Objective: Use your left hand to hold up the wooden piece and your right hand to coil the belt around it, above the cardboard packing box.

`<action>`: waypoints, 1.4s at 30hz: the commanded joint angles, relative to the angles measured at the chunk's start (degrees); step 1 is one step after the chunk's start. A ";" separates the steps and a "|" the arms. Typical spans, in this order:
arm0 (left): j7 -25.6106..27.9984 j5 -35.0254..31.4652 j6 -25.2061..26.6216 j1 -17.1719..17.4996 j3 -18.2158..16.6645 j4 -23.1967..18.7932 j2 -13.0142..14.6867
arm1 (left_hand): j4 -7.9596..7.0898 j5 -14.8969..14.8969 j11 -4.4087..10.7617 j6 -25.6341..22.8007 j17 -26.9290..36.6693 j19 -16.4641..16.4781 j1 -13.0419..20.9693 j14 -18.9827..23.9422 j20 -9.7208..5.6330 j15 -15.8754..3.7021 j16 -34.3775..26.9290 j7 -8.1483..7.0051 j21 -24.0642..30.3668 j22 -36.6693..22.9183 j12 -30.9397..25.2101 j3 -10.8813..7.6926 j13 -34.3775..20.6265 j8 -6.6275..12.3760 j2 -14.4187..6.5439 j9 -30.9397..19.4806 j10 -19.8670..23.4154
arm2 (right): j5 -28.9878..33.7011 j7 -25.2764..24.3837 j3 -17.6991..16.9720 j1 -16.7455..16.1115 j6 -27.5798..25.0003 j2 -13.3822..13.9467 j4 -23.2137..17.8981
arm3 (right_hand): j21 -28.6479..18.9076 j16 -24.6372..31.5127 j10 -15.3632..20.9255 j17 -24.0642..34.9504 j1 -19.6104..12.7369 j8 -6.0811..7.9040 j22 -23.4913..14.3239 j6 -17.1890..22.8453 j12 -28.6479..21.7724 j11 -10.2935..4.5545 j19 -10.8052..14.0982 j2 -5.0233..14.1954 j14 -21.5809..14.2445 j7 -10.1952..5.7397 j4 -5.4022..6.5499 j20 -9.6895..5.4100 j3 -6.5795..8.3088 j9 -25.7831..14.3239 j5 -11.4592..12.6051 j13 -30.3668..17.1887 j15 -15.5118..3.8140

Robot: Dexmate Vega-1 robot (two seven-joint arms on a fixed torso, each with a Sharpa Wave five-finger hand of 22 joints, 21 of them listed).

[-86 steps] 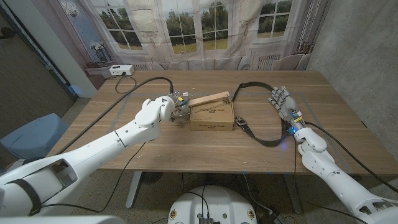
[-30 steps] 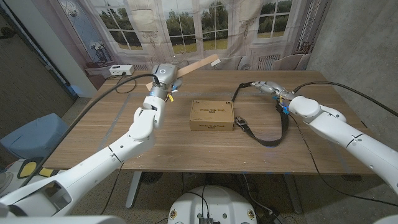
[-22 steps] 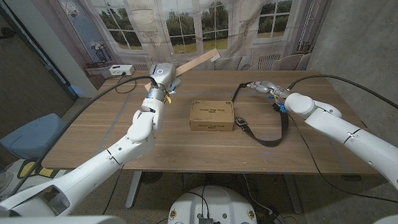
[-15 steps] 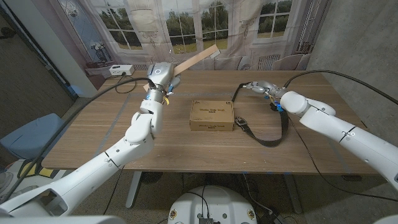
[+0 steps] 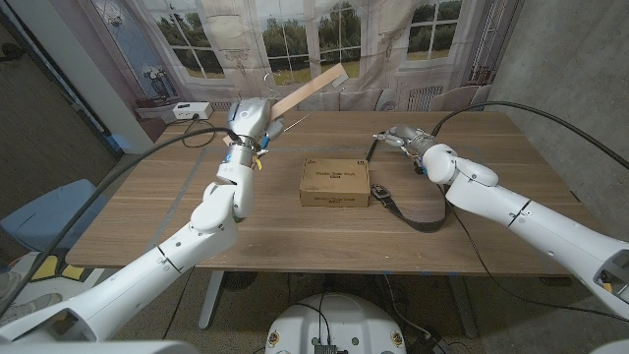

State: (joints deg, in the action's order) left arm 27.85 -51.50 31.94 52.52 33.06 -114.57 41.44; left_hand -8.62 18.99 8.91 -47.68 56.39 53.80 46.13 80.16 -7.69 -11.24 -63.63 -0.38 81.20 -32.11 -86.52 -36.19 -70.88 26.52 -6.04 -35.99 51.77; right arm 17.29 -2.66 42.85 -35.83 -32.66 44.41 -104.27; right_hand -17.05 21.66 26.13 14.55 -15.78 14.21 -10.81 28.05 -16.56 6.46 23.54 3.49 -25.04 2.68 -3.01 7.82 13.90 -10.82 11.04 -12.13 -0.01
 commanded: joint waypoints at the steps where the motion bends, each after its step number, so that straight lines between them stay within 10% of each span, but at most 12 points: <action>1: 0.90 1.09 -0.72 1.72 -1.14 -1.37 1.28 | -0.13 0.32 0.63 -1.69 0.19 -0.23 -0.27 0.05 -3.06 -0.02 -0.25 2.09 0.58 -0.05 -0.76 -0.59 -0.13 0.69 -0.27 -0.19 -0.96 | 9.34 2.26 6.99 5.03 -12.14 -5.52 0.63 | -0.87 1.26 1.68 0.74 -1.43 0.42 -0.25 1.72 -0.64 -0.01 2.24 0.45 -2.26 0.13 -0.81 -0.13 0.13 -0.24 0.53 -0.47 -0.51; 27: 0.71 3.22 -2.72 5.12 -5.16 -4.74 4.61 | -0.04 0.11 0.72 -1.41 0.00 -0.82 -1.17 -0.21 -3.25 -0.04 -0.91 2.14 2.59 1.12 -3.06 -1.58 -0.09 2.21 -0.27 -0.03 -1.23 | 21.77 3.30 19.29 13.06 -18.90 -14.62 13.15 | -1.95 3.92 5.17 2.90 -6.79 1.50 -0.39 7.15 -2.02 -0.62 5.89 -4.46 -6.56 0.16 -5.12 0.11 -1.51 -0.51 2.15 -1.54 -2.45; 42: -8.71 3.26 -3.24 4.78 -6.32 -7.72 9.69 | -0.04 0.06 0.57 -1.05 0.10 -1.57 -1.76 -0.31 -3.25 -0.07 -1.46 2.20 3.98 1.48 -3.11 -2.30 -0.09 2.99 -0.12 0.42 -1.74 | 24.69 5.58 24.19 16.52 -22.04 -18.85 20.74 | -2.09 4.88 5.39 4.20 -7.99 1.33 -0.40 7.97 -2.09 -0.40 6.62 -5.23 -7.03 0.36 -5.33 -0.20 -2.23 -0.58 2.79 -1.92 -2.80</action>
State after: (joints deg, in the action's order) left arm 26.06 -48.01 29.12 57.52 27.48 -120.25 47.71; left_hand -8.70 18.97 8.79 -47.37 56.39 52.46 45.07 80.13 -7.37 -11.27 -64.85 -0.07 84.77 -30.52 -89.43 -37.99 -70.79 29.27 -6.05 -35.55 51.10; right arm 39.72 1.40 63.23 -21.99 -52.33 28.95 -89.38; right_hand -18.87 26.11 31.68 18.51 -23.16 15.49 -11.16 35.85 -18.66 5.71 30.00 -1.63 -32.26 2.96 -8.19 7.57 11.74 -11.22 13.52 -13.73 -2.56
